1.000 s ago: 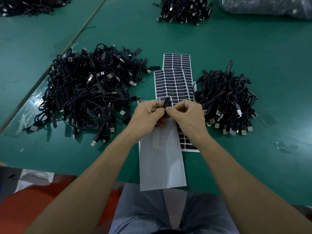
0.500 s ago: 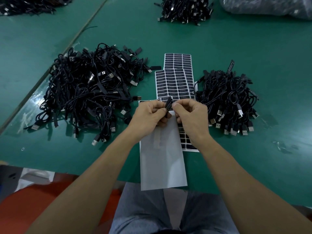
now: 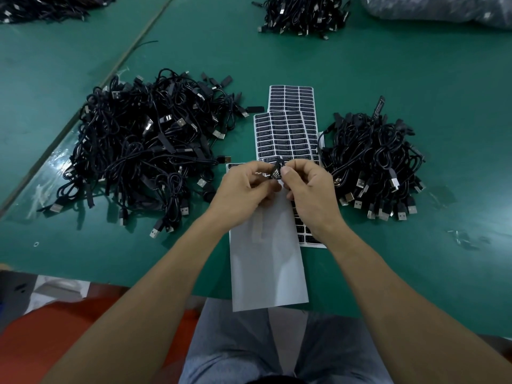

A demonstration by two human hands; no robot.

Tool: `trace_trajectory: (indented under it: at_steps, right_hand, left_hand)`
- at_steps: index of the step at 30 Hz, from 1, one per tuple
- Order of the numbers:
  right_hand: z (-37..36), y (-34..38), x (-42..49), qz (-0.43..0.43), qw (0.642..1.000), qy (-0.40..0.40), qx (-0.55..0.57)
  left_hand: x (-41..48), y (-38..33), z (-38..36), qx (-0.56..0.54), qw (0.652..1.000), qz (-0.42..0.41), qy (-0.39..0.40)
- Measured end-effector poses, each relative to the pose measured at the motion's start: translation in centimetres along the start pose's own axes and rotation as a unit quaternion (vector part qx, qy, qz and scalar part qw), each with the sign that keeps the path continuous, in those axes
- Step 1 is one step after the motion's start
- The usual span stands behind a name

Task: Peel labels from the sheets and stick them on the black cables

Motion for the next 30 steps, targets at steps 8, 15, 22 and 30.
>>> trace_trajectory:
  at_steps: [8,15,22,30]
  right_hand:
    - [0.20,-0.48,0.28,-0.011,0.999,0.023,0.036]
    - [-0.16,-0.54,0.72,-0.019,0.999,0.041,0.011]
    - [0.13,-0.79,0.81,-0.029,0.999,0.020,0.012]
    - [0.12,-0.34,0.62,-0.023,0.997,0.042,0.059]
  left_hand:
    - [0.12,0.00,-0.15,-0.016,1.000,-0.004,-0.009]
    - [0.22,0.27,-0.03,-0.022,1.000,0.002,0.000]
    - [0.25,0.26,-0.13,-0.027,1.000,0.002,0.015]
    - [0.32,0.14,-0.02,-0.017,1.000,-0.003,0.009]
Point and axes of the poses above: each hand's wrist, its own x-axis towards the middle knuckle, its own z-axis out of the back of the hand, y = z × x, the point moved 5 cm from there along x, towards the middle knuckle, and after that the axes turned 15 degrees about -x, right-handed, at the moved point
